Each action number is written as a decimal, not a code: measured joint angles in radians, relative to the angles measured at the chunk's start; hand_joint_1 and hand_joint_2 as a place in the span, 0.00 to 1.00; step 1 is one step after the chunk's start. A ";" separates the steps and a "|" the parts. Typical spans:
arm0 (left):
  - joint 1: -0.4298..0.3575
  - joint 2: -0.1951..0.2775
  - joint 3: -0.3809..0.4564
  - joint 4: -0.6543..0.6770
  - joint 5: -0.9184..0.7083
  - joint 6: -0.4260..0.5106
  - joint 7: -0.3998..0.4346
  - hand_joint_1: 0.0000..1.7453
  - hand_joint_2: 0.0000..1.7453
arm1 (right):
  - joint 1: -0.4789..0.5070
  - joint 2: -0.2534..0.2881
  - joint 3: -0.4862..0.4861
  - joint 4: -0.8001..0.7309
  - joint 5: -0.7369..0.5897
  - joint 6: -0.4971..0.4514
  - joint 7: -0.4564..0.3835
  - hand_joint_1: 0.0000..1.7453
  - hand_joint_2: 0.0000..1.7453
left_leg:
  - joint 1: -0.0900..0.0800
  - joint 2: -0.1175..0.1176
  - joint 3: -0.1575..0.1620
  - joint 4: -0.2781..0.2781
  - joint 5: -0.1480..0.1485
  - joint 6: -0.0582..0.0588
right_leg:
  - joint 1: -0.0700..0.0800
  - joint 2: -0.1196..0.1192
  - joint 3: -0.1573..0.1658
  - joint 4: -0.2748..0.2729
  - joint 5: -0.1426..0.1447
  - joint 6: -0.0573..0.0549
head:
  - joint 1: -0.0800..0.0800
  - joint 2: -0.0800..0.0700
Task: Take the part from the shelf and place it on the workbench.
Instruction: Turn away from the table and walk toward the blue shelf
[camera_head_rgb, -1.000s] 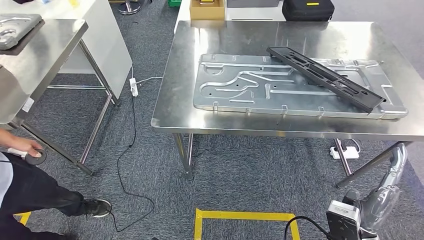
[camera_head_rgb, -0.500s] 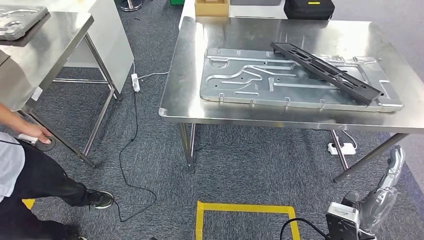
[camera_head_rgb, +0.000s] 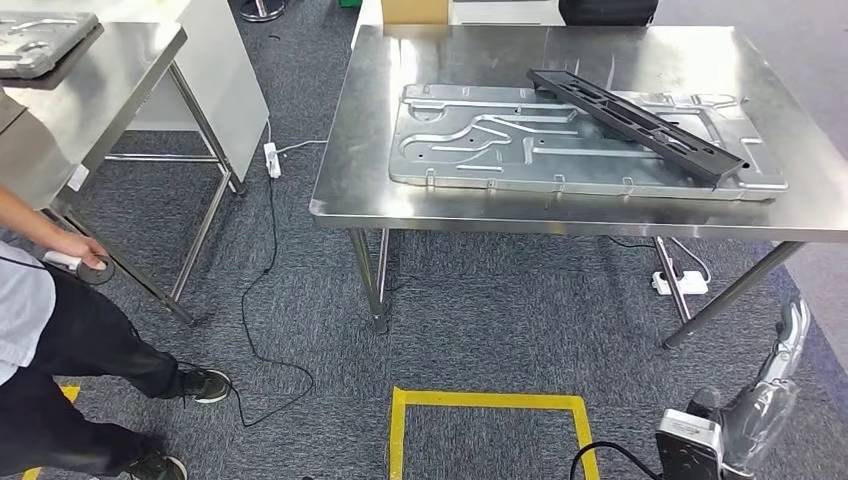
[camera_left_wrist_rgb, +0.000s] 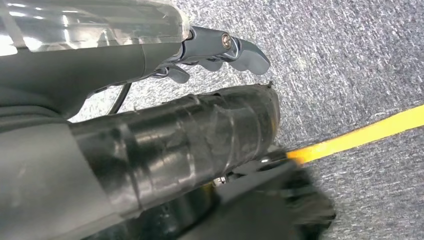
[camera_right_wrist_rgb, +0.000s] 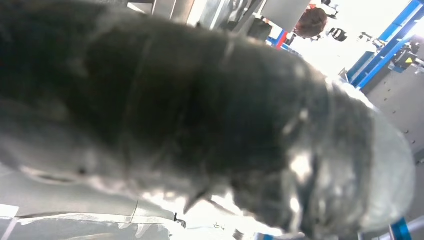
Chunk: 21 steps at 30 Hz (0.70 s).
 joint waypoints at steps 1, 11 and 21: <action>-0.001 0.000 0.000 0.000 0.000 0.000 0.000 0.00 0.00 | 0.001 0.000 -0.003 0.001 -0.002 0.002 0.000 0.00 0.00 | -0.003 0.000 0.021 -0.040 0.008 0.005 | 0.001 0.000 -0.002 0.001 0.005 0.006 | 0.000 0.000; 0.001 0.001 0.005 0.000 0.013 0.001 -0.001 0.00 0.00 | 0.020 0.020 -0.048 0.038 -0.041 0.034 0.002 0.00 0.00 | -0.006 0.007 -0.033 -0.060 0.074 0.049 | -0.008 0.001 -0.085 0.258 -0.160 0.047 | 0.003 0.000; 0.002 -0.003 0.026 0.000 0.020 0.009 0.001 0.00 0.00 | 0.003 0.138 -0.272 0.284 -0.103 0.196 -0.024 0.00 0.00 | -0.005 0.001 -0.084 -0.008 0.069 0.003 | -0.004 -0.001 0.073 -0.014 -0.054 0.000 | 0.002 0.000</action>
